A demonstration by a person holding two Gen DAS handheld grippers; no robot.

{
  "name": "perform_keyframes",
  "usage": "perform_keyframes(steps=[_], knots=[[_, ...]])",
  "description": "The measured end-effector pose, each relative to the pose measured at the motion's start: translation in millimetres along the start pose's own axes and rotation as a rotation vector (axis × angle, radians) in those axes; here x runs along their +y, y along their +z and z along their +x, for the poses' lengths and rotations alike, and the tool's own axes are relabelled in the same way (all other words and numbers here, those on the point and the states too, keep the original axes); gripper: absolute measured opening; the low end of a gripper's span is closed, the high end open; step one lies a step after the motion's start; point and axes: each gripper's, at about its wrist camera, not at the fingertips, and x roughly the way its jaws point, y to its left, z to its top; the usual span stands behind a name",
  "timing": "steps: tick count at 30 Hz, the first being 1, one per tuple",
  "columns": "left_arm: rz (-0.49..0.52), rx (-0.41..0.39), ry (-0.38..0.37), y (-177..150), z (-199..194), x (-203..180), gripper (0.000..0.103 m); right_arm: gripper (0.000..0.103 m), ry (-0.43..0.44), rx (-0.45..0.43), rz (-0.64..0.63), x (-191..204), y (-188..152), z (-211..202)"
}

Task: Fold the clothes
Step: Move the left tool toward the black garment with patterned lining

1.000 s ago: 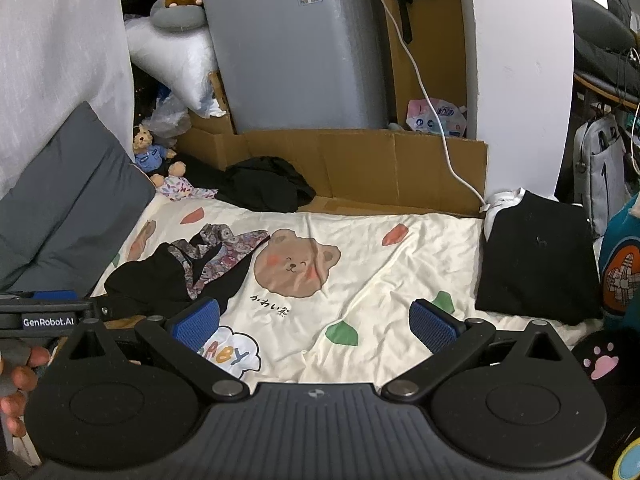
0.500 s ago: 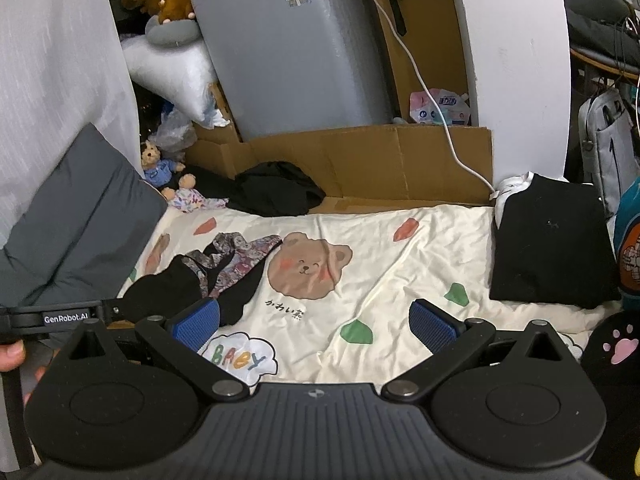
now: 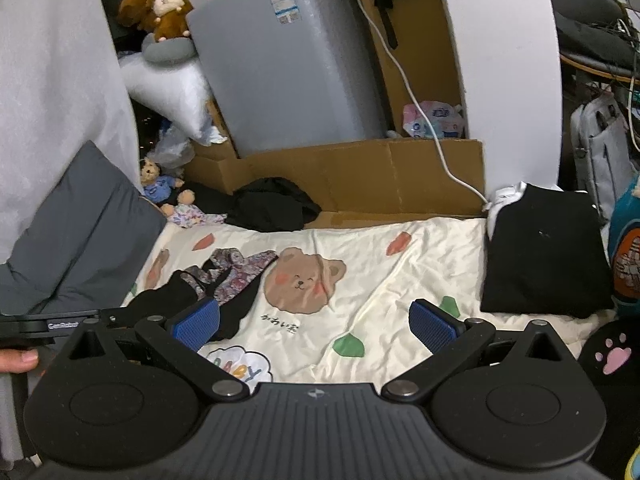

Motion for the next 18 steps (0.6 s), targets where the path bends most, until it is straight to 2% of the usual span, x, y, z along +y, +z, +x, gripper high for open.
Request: perform_keyframes(steps=[6,13,18], knots=[[-0.008,-0.002,0.008,18.6,2.4,14.4,0.1,0.103,0.012,-0.003,0.003,-1.1,3.4,3.6],[0.004,-0.057,0.0,50.8,1.7,38.5,0.1,0.103,0.035,-0.022,-0.006,-0.7,9.9,8.5],[-0.013,-0.068,-0.011,58.0,6.2,57.7,0.099,0.103,0.049,-0.015,-0.009,2.0,14.0,16.8]])
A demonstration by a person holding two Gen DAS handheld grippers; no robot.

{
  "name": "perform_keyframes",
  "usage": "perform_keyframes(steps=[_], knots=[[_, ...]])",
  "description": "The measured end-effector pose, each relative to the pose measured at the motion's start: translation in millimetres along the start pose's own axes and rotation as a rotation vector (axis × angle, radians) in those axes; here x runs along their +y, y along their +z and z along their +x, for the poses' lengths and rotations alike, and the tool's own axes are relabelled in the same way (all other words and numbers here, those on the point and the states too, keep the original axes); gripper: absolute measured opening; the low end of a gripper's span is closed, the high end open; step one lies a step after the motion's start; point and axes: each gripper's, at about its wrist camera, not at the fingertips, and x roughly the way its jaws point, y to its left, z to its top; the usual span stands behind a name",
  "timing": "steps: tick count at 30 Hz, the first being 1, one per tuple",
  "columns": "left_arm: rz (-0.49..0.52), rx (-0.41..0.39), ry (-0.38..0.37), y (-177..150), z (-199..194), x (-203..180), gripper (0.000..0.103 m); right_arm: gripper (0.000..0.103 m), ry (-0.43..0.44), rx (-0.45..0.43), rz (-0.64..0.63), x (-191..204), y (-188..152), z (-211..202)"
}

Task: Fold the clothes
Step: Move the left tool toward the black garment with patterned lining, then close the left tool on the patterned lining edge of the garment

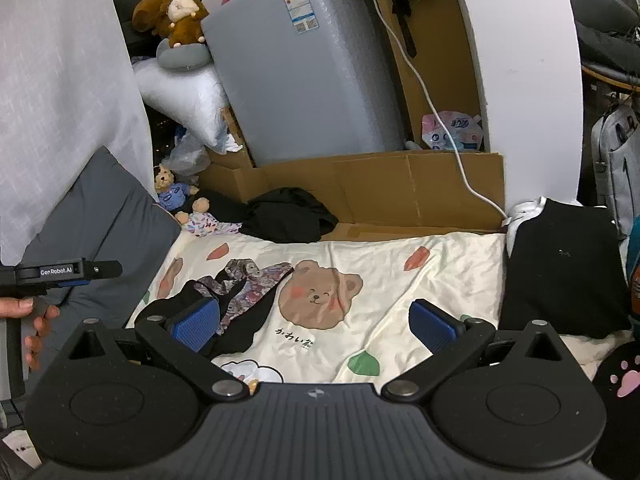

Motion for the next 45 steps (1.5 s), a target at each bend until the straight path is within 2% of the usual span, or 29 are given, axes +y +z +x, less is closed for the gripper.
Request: perform_keyframes(steps=[3,7,12,23,27,45], knots=[[0.004,0.009,0.01,4.1,6.4,10.4,0.097,0.102,0.009,0.004,-0.009,1.7,1.5,3.6],[-0.025,0.037,-0.028,10.9,8.6,34.7,0.096,0.1,0.008,0.005,-0.027,6.8,3.7,8.8],[-0.025,-0.006,0.036,19.6,-0.7,63.2,0.096,0.1,0.014,0.015,-0.029,2.4,5.8,11.0],[-0.152,-0.056,0.096,27.3,-15.5,122.4,0.096,0.1,0.044,0.03,-0.013,4.9,20.0,36.9],[-0.138,-0.065,0.122,31.0,-12.8,129.4,0.096,0.1,0.051,0.042,-0.024,8.4,25.0,46.5],[-0.137,0.001,0.154,28.5,14.9,154.9,0.096,0.1,0.061,0.077,-0.019,17.1,18.5,63.3]])
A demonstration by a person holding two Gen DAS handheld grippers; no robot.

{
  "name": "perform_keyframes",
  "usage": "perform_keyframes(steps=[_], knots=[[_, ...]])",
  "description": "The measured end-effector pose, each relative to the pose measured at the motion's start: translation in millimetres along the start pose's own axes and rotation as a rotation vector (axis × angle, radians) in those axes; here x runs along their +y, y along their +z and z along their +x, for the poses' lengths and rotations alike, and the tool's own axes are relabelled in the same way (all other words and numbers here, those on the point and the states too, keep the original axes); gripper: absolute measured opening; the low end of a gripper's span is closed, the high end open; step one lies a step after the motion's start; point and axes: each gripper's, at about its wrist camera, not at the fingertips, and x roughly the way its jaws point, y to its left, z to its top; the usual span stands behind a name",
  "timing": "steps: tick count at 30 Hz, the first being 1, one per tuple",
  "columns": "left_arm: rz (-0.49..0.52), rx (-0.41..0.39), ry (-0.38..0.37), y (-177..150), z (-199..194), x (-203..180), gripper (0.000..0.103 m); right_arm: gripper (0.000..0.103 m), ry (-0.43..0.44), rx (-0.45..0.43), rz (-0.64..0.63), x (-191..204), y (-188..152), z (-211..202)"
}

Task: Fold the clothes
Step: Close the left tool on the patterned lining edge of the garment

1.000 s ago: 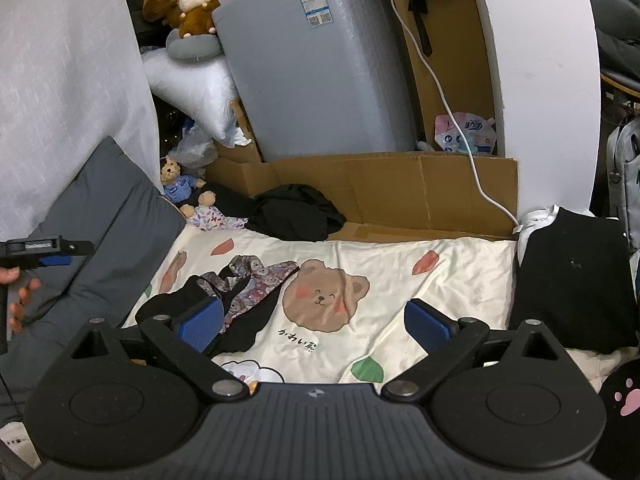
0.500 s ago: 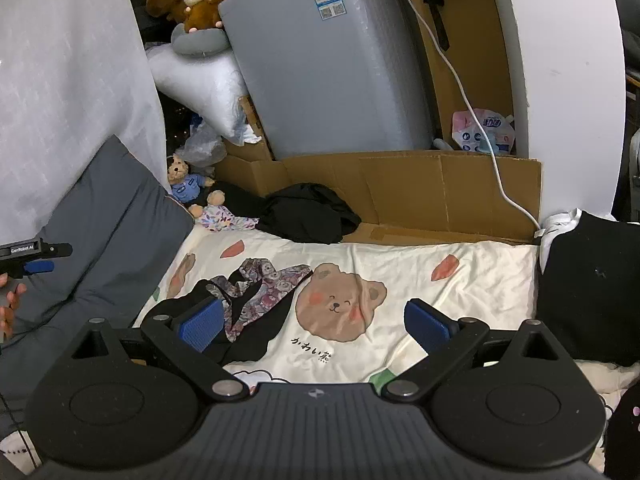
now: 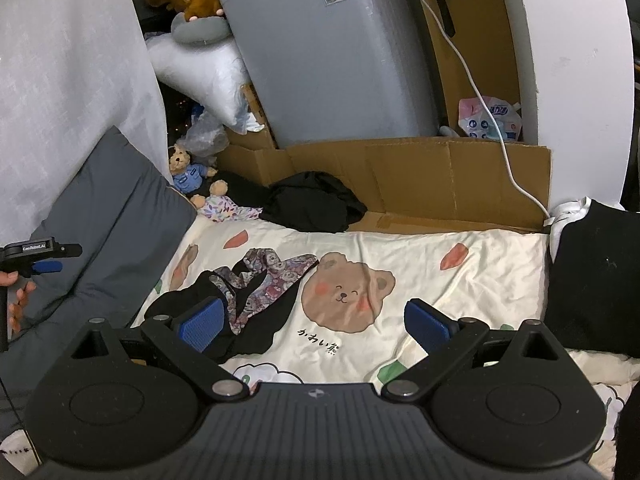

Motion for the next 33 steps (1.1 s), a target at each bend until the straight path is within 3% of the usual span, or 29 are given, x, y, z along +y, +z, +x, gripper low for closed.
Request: perform_keyframes(steps=[11,14,21,33], knots=[[-0.017,0.08,0.021,-10.1,25.8,19.7,0.089,0.099,0.019,0.028,0.012,-5.4,-4.2,16.4],[-0.057,0.103,-0.011,-12.0,34.3,25.0,0.087,0.099,0.023,0.046,0.017,-4.9,-7.1,26.9],[-0.001,0.133,0.022,-17.4,60.1,28.0,0.087,0.099,0.026,0.074,0.028,-5.9,-11.7,48.4],[-0.217,0.15,0.065,-33.9,127.2,87.7,0.088,0.099,-0.013,0.128,0.016,-16.3,-6.1,79.8]])
